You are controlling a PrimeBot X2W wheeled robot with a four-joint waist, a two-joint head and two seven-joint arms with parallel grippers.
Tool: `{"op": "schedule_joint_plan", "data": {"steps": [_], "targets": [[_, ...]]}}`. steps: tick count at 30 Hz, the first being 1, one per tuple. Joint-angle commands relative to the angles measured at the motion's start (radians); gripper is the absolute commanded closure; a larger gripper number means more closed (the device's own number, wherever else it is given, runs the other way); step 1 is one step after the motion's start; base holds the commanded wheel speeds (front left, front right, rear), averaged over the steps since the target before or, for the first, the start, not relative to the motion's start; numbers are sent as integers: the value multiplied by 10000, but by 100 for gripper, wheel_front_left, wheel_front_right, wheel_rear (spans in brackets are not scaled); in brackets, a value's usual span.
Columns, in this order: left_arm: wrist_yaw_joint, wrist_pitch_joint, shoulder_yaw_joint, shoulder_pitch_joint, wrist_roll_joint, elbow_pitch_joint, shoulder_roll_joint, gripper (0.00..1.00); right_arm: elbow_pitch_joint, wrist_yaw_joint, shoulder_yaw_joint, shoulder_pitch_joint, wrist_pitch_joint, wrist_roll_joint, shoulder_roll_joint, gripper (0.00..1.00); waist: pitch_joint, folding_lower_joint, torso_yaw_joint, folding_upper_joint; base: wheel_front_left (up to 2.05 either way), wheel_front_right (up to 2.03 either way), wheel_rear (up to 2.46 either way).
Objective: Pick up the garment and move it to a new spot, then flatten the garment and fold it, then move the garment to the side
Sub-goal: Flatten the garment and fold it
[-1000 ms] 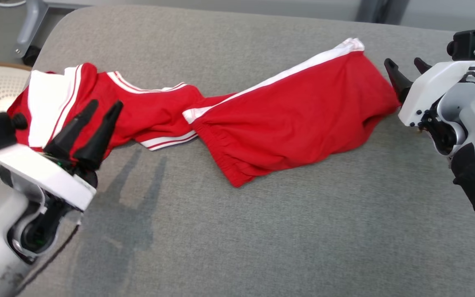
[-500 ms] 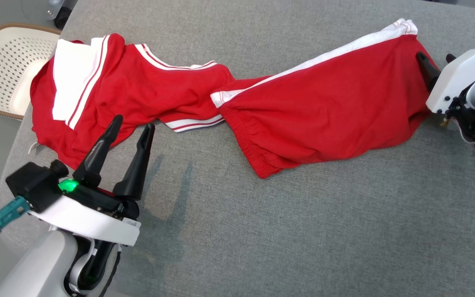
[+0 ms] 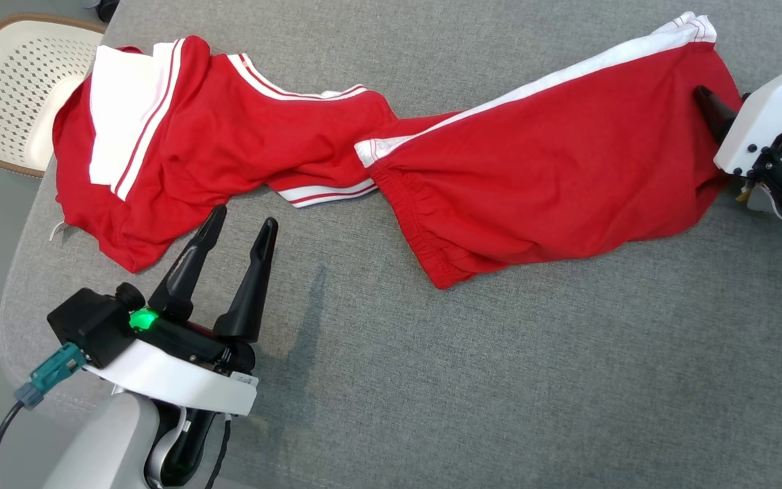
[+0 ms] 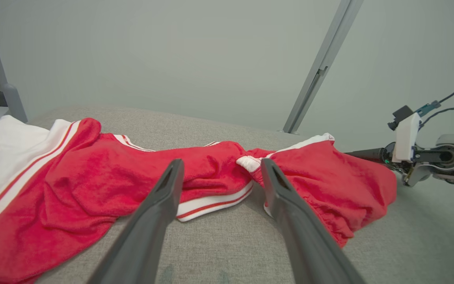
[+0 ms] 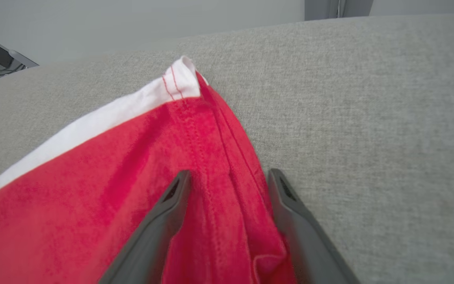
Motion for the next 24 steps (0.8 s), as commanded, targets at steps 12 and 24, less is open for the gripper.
{"op": "schedule_joint_plan", "data": {"steps": [12,24], "targets": [[-138,-2,83,323,411,428,-345,0,70,4,-196,492,-531,184,220,100,-759,0,-293,0,0,0,0],[-86,-2,-33,1187,658,595,-307,0,-1659,2,-47,2720,-1531,842,-182,100,-2378,0,-1642,0,0,0,0]]}}
